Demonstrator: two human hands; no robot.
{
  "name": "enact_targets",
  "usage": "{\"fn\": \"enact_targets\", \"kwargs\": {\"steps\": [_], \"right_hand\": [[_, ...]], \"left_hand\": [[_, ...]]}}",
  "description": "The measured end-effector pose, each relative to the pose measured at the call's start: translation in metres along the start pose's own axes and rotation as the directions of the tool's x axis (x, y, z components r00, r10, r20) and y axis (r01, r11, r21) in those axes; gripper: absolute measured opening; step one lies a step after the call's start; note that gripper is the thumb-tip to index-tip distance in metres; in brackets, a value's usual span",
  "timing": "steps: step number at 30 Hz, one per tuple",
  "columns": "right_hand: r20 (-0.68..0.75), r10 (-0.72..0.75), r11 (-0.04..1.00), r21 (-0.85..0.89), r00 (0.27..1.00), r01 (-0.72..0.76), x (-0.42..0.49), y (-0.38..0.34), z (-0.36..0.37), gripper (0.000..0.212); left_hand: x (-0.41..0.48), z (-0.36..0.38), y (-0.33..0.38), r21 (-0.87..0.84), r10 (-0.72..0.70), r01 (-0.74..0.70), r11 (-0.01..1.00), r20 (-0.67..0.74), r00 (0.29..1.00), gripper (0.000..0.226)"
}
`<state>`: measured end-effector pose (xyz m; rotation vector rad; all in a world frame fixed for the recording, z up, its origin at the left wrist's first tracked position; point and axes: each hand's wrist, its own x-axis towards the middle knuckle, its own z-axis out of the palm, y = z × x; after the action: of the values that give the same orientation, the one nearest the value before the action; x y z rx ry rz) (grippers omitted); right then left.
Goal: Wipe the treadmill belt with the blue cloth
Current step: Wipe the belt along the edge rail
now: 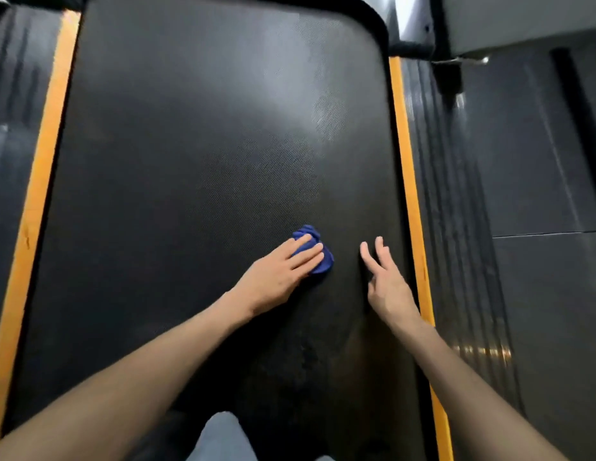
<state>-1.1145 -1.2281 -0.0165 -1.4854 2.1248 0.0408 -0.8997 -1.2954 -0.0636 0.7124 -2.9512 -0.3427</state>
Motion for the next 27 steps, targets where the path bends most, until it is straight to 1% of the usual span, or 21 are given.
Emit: {"fn": "enact_targets", "kwargs": {"steps": [2,4,6,8,9,11,12,13,14,15,16,17,18,19,20,21,22,23,24,26,27], "right_hand": [[-0.053,-0.031,0.999,-0.008,0.998,0.031,-0.004,0.003,0.006,0.067],[-0.075,-0.072,0.997,-0.025,0.995,0.07,-0.001,0.005,0.007,0.066],[-0.031,-0.071,0.997,-0.035,0.997,0.07,0.007,0.007,-0.003,0.062],[0.032,-0.046,0.999,0.026,0.998,0.045,0.016,0.011,-0.018,0.054],[0.026,-0.064,0.995,0.073,0.998,0.062,0.021,0.013,-0.026,0.05],[-0.075,-0.112,0.977,0.174,0.991,0.124,0.028,0.022,-0.042,0.044],[-0.16,-0.124,0.964,0.213,0.979,0.157,0.03,0.027,-0.045,0.043],[-0.236,-0.121,0.956,0.233,0.964,0.177,0.028,0.031,-0.046,0.042],[-0.301,-0.106,0.953,0.241,0.948,0.184,0.026,0.034,-0.043,0.041],[-0.352,-0.094,0.952,0.242,0.931,0.188,0.022,0.037,-0.039,0.042],[-0.385,-0.098,0.953,0.229,0.918,0.198,0.016,0.04,-0.033,0.044],[-0.407,-0.113,0.955,0.208,0.906,0.212,0.01,0.044,-0.028,0.046],[-0.421,-0.129,0.956,0.188,0.898,0.226,0.003,0.048,-0.022,0.047],[-0.427,-0.14,0.955,0.178,0.893,0.235,-0.002,0.054,-0.017,0.048],[-0.426,-0.147,0.954,0.179,0.893,0.242,-0.007,0.06,-0.013,0.049],[-0.416,-0.158,0.949,0.186,0.896,0.254,-0.01,0.065,-0.008,0.049],[-0.397,-0.182,0.942,0.193,0.9,0.275,-0.013,0.069,-0.003,0.05],[-0.372,-0.21,0.934,0.197,0.904,0.298,-0.015,0.072,0.001,0.051],[-0.351,-0.238,0.928,0.193,0.906,0.319,-0.015,0.074,0.003,0.052],[-0.345,-0.267,0.927,0.163,0.9,0.337,-0.016,0.078,0.004,0.052],[-0.369,-0.258,0.934,0.144,0.893,0.328,-0.015,0.081,0.004,0.054]], "left_hand": [[0.009,0.005,-0.017,0.024,0.018,-0.018,1.0,-0.03,0.999,0.047],[0.026,0.003,-0.033,0.095,-0.017,0.022,0.995,-0.056,0.998,0.047],[0.055,0.0,-0.048,0.137,-0.132,0.142,0.98,-0.082,0.988,0.049],[0.08,-0.006,-0.053,0.078,-0.286,0.288,0.954,-0.045,0.957,0.054],[0.087,-0.006,-0.052,0.059,-0.355,0.356,0.933,-0.028,0.934,0.055],[0.097,0.001,-0.043,0.076,-0.428,0.433,0.898,-0.08,0.9,0.049],[0.098,0.002,-0.035,0.083,-0.414,0.421,0.903,-0.09,0.906,0.049],[0.097,0.004,-0.026,0.11,-0.342,0.355,0.928,-0.121,0.932,0.047],[0.093,0.006,-0.015,0.153,-0.202,0.223,0.963,-0.143,0.969,0.045],[0.088,0.01,-0.004,0.191,-0.009,0.039,0.981,-0.156,0.988,0.045],[0.08,0.012,0.01,0.226,0.189,-0.159,0.961,-0.114,0.975,0.046],[0.072,0.014,0.025,0.224,0.355,-0.337,0.914,-0.044,0.934,0.046],[0.064,0.015,0.038,0.215,0.481,-0.476,0.852,0.033,0.876,0.047],[0.057,0.017,0.05,0.182,0.553,-0.56,0.808,0.095,0.828,0.047],[0.051,0.018,0.058,0.173,0.578,-0.596,0.784,0.146,0.803,0.048],[0.049,0.019,0.06,0.167,0.582,-0.604,0.779,0.165,0.796,0.05],[0.051,0.02,0.056,0.169,0.574,-0.595,0.786,0.156,0.804,0.051],[0.059,0.018,0.048,0.178,0.541,-0.557,0.811,0.131,0.831,0.052],[0.07,0.017,0.034,0.2,0.475,-0.487,0.85,0.106,0.874,0.053],[0.098,0.014,-0.001,0.206,0.253,-0.25,0.946,0.014,0.967,0.052],[0.111,0.01,-0.018,0.192,0.143,-0.139,0.971,-0.005,0.99,0.052]]}}
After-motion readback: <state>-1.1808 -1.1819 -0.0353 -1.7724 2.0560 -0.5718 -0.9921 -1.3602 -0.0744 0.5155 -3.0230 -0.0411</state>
